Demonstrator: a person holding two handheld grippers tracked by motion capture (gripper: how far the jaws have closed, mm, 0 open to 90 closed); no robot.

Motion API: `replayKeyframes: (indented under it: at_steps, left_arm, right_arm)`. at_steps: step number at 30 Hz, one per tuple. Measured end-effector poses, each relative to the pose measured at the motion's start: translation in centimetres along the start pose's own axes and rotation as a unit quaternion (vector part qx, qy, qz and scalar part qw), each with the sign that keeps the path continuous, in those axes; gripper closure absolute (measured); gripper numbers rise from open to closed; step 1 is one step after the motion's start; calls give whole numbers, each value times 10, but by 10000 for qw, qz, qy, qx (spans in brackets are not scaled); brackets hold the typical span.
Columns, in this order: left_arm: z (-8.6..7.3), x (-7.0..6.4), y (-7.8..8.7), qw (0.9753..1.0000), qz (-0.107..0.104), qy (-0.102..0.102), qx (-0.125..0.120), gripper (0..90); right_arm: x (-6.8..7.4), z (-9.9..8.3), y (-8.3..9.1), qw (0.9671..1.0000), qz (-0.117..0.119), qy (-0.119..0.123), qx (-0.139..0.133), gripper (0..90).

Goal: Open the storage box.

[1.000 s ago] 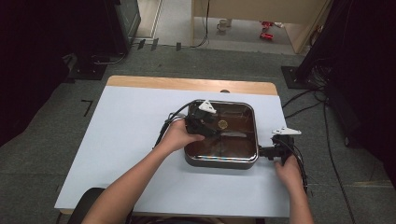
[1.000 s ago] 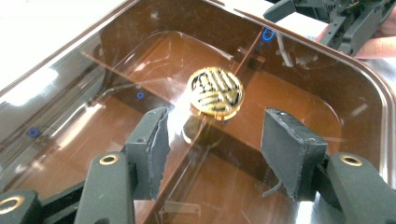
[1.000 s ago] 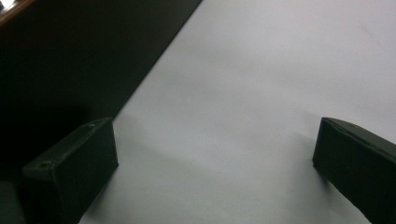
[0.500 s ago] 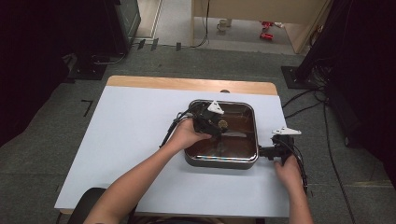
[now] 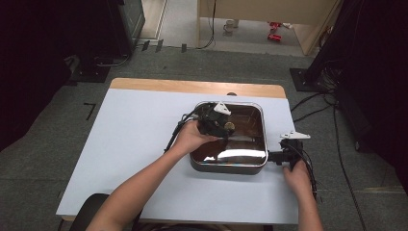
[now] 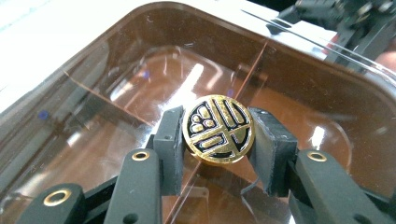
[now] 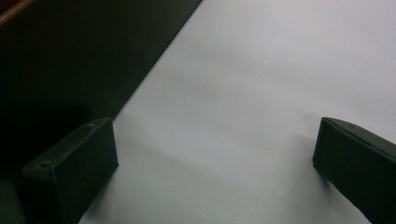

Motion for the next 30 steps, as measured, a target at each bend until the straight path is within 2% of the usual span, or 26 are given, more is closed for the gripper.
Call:
replayKeyframes:
  at_steps: [3,7,12,17,23,30]
  left_arm:
    - [9,-3,13,9999,-47,-9,-161,591]
    - [18,-7,28,9997,-19,-129,-215,591]
    - [19,-8,44,9996,-80,-78,-251,591]
    - [13,-3,57,9997,-100,48,-230,591]
    - [0,8,76,9996,62,152,-223,591]
    - [-20,19,101,9986,140,452,-216,591]
  right_arm:
    - [0,0,0,10000,-1,5,-3,0]
    - [0,0,0,10000,-1,6,3,0]
    - [0,0,0,10000,3,10,2,0]
    - [0,0,0,10000,1,5,5,0]
    - [0,0,0,10000,0,5,2,0]
    - [0,0,0,10000,0,2,-1,0]
Point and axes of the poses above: each handheld gripper's, and its own axes: y roughly backward along the jaws, z roughly out of its top, x roughly to its left, the point moved 8 cm from there along -y, roughly forward along the jaws, and after that the axes turned 6 degrees about -y, right-handed, at the moved point
